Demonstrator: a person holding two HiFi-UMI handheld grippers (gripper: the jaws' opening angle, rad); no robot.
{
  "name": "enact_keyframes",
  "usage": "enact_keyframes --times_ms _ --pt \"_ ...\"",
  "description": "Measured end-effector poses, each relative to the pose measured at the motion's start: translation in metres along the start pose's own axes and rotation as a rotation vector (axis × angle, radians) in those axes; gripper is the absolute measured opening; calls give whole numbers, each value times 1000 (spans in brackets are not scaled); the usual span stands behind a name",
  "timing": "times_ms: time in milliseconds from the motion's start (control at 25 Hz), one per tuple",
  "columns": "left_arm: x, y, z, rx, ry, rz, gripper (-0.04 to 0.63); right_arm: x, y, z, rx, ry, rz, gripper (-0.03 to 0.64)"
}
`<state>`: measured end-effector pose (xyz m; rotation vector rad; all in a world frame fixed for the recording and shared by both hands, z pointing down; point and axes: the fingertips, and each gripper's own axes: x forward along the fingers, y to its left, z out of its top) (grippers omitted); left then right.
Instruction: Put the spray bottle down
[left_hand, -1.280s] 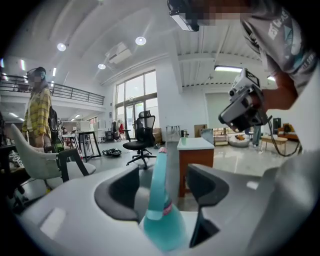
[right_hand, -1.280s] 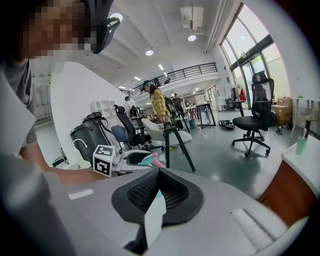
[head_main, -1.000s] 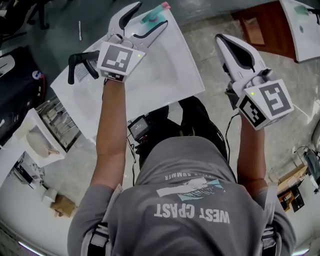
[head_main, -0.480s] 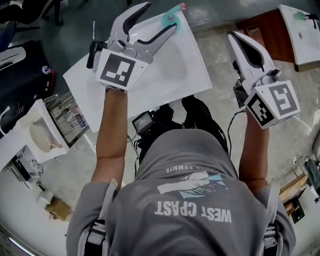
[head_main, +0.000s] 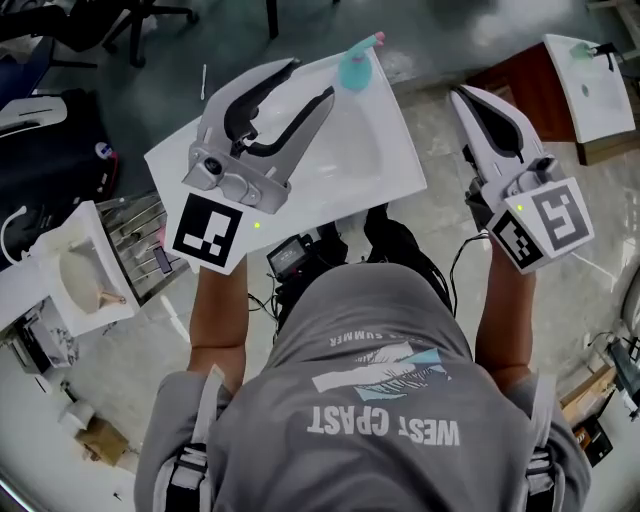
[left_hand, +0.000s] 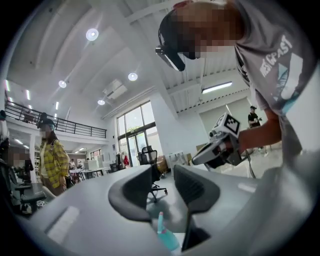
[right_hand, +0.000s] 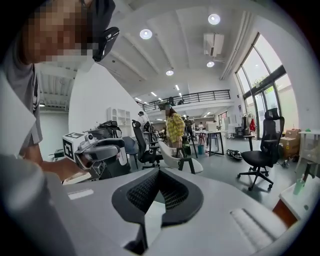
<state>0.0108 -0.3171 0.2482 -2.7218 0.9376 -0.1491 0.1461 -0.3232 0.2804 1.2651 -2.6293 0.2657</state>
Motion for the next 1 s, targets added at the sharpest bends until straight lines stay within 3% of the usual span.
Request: enact_keyframes --times_ms 240,520,1000 --pt "-63 -3 32 -4 -53 29 38 -7 44 16 -32 -14 34 0" --pt "-92 -19 51 -4 -68 49 34 -31 60 27 -54 -22 32 -2" --pt "-133 -16 41 -30 -73 54 34 -29 102 29 -74 3 40 -1"
